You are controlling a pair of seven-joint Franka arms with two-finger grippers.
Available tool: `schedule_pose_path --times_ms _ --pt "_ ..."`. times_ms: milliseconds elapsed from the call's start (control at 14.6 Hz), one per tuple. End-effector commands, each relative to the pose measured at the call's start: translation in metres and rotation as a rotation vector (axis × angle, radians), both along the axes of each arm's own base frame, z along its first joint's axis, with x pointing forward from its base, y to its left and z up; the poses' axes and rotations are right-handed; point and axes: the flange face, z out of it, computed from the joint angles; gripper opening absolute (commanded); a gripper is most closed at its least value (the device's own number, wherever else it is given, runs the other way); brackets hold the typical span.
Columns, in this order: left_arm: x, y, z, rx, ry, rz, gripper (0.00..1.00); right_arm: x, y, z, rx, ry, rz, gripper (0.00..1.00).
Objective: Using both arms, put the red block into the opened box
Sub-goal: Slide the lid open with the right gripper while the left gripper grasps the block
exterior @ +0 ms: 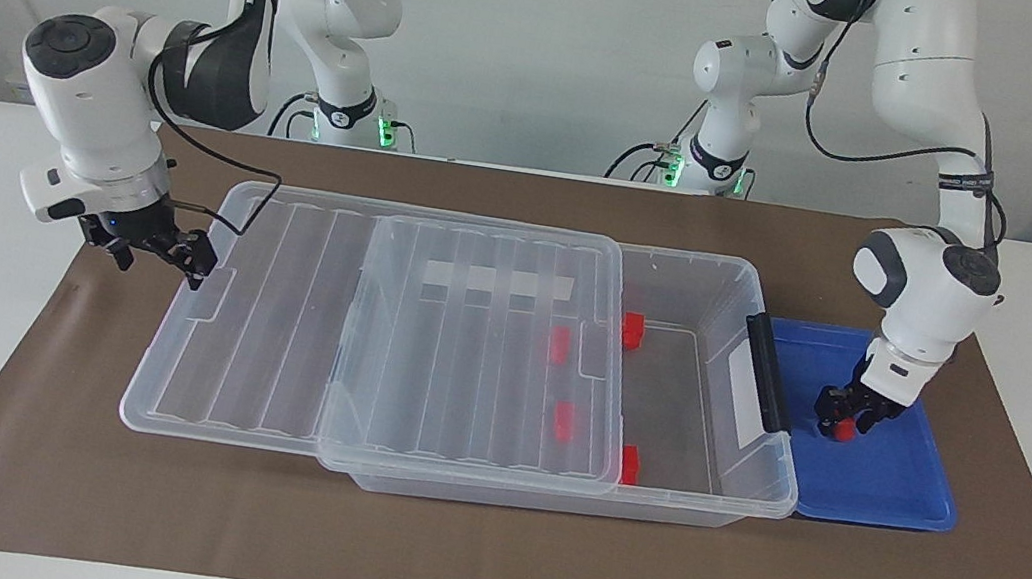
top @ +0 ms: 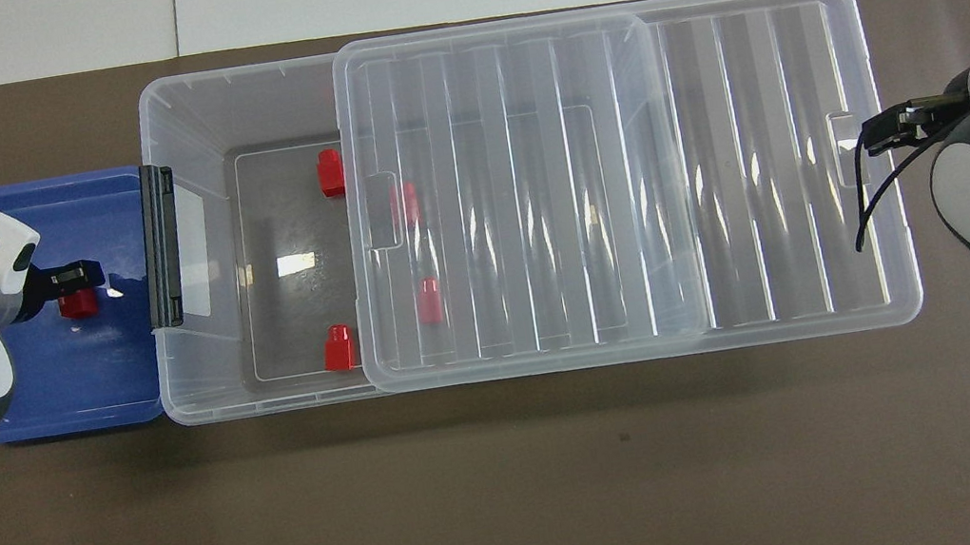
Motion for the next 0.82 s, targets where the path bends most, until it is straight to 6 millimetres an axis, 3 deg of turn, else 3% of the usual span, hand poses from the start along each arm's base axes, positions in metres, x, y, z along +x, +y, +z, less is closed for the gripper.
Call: schedule_pose_path --times_ms 0,137,411,548,754 --pt "-0.004 0.002 -0.002 0.014 -0.015 -0.014 0.49 -0.005 -0.008 0.008 -0.034 0.014 0.022 1.0" --pt "-0.004 0.002 -0.002 0.014 -0.013 -0.016 0.36 -0.005 -0.009 0.009 -0.044 0.014 0.025 1.0" --pt "-0.004 0.002 -0.002 0.016 -0.013 -0.022 0.25 -0.006 -0.002 0.016 -0.026 0.003 0.023 1.0" --pt "-0.001 0.002 0.002 0.015 -0.01 -0.022 0.14 -0.009 0.008 0.035 -0.004 -0.019 0.025 1.0" --pt "0.01 0.005 0.027 0.014 0.021 -0.021 0.14 -0.017 0.013 0.07 0.06 -0.025 0.004 1.0"
